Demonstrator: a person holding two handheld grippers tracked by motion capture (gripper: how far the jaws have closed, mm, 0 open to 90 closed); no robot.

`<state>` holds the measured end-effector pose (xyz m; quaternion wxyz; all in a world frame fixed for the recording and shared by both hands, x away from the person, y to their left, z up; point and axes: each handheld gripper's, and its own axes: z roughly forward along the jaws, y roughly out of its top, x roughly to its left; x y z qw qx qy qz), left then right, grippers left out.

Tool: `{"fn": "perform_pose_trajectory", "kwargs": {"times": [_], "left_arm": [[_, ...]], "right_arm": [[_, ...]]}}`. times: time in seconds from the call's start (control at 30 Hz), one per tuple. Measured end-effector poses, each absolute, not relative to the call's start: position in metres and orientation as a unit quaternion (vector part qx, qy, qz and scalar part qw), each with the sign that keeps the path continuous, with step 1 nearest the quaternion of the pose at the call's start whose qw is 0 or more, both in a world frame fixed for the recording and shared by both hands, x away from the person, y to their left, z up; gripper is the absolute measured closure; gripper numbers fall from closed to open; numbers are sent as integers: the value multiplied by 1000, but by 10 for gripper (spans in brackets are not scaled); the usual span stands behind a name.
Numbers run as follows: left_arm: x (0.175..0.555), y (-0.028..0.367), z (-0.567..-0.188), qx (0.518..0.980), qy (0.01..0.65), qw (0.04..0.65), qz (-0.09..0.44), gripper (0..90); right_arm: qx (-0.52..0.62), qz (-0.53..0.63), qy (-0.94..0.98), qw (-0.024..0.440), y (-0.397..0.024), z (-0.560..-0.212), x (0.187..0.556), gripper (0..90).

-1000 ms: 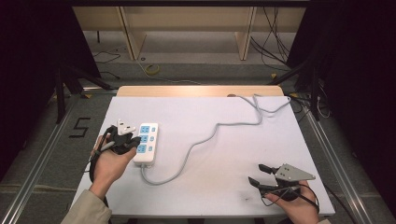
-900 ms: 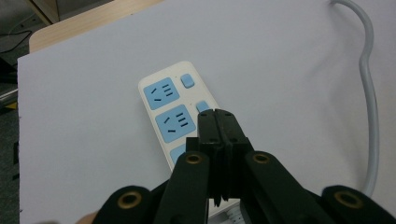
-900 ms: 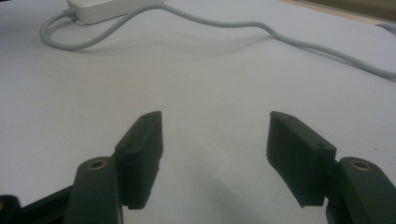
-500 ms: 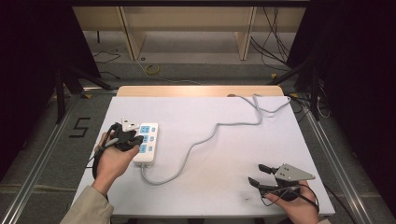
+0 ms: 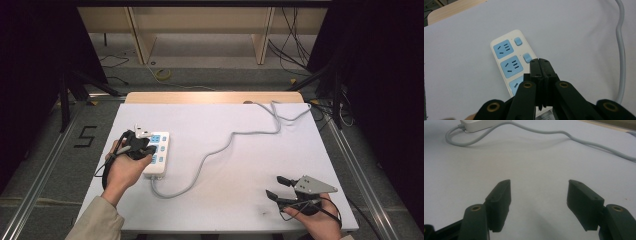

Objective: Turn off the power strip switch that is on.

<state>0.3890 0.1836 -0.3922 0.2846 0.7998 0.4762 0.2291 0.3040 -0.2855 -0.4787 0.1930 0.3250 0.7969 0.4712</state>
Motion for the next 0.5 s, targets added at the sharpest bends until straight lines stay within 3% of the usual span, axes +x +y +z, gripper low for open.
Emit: {"fn": "perform_pose_trajectory", "kwargs": {"times": [0.5], "left_arm": [[398,182,-399,805,480,270,218,891]], "right_arm": [[326,471,797,191,-285,-479,304,369]]}}
